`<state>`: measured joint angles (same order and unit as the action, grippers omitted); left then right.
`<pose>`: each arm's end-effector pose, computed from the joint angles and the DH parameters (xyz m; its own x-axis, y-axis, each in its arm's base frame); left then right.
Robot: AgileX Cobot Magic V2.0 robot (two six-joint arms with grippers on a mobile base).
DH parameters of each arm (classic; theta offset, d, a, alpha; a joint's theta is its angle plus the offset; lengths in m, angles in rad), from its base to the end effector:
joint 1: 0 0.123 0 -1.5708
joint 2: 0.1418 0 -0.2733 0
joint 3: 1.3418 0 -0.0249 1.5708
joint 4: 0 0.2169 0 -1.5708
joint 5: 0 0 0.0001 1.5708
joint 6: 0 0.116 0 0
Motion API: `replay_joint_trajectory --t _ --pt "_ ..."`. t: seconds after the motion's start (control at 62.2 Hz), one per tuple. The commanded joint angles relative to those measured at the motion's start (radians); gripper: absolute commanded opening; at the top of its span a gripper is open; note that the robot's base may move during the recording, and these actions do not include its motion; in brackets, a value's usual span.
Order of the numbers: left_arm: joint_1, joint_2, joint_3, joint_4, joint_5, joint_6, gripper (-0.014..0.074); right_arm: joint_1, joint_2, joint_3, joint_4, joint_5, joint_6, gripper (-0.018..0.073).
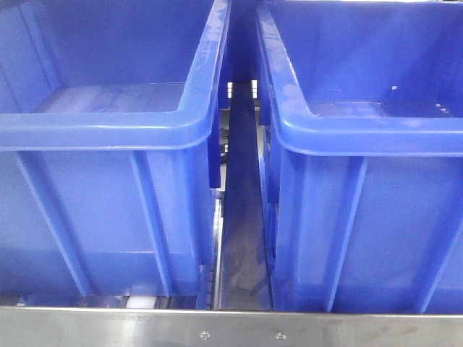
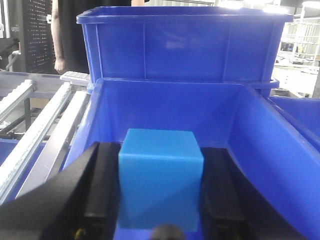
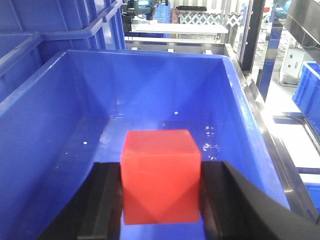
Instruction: Sort and place red and blue blocks on shelf
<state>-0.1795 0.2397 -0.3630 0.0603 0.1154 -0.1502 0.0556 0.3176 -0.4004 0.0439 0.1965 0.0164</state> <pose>0.0678 -0.0115 0.3054 0.0778 -0.1058 -0.9913 0.1795 0.9796 -0.0904 0.0804 0.0055 0.3023 -0.0300 0.0578 -0.9979 -0.0624 0.9963 0.0596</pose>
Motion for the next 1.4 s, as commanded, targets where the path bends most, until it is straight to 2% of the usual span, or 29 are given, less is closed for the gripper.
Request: replay_joint_trajectory --t 0.0,0.884,1.06,1.237,1.382 --pt "-0.001 0.009 -0.029 -0.006 -0.093 -0.002 0.0281 -0.008 0.009 -0.028 0.002 -0.093 -0.010 0.0350" --pt "-0.001 0.021 -0.029 -0.006 -0.115 -0.002 0.0282 -0.008 0.016 -0.028 0.003 -0.114 -0.009 0.0355" --pt "-0.001 0.129 -0.029 -0.073 -0.224 -0.002 0.0282 -0.008 0.103 -0.028 0.004 -0.170 -0.008 0.0355" --pt "-0.001 0.325 -0.029 -0.075 -0.335 -0.002 0.0282 -0.008 0.248 -0.028 0.004 -0.366 -0.008 0.0353" --pt "-0.001 0.473 -0.029 -0.075 -0.448 -0.002 0.0282 -0.008 0.353 -0.028 0.004 -0.462 -0.008 0.0353"
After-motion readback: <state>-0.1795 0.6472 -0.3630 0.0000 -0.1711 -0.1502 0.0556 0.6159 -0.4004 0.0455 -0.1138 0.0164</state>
